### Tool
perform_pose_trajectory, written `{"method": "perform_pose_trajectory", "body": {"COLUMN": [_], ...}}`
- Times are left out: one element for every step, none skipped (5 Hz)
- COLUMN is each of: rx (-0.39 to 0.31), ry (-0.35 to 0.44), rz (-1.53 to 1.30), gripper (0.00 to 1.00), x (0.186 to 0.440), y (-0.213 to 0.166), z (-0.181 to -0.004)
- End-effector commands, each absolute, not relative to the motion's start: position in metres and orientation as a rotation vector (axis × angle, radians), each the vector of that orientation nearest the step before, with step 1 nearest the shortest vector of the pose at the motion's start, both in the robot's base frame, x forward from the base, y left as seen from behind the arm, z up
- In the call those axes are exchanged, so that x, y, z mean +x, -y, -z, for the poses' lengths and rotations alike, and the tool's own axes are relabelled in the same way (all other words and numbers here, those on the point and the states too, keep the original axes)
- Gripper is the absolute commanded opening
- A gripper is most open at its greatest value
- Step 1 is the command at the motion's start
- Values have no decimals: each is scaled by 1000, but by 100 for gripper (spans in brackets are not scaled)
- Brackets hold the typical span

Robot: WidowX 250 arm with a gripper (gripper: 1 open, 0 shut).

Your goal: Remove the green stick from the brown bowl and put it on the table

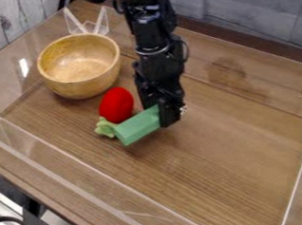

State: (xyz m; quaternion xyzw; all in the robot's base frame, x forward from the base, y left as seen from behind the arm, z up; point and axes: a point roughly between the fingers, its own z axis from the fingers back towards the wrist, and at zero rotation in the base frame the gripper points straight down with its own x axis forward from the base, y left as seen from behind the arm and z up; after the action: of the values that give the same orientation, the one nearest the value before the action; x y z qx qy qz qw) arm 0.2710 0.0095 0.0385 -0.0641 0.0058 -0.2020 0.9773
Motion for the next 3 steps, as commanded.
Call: {"method": "perform_pose_trajectory", "body": {"rx": [-121, -126, -132], "ry": [33, 32, 30], "rz": [432, 372, 312], "gripper": [0, 0, 0], "x": [286, 285, 283], "y": [-9, -4, 0], "z": [-51, -56, -61]}}
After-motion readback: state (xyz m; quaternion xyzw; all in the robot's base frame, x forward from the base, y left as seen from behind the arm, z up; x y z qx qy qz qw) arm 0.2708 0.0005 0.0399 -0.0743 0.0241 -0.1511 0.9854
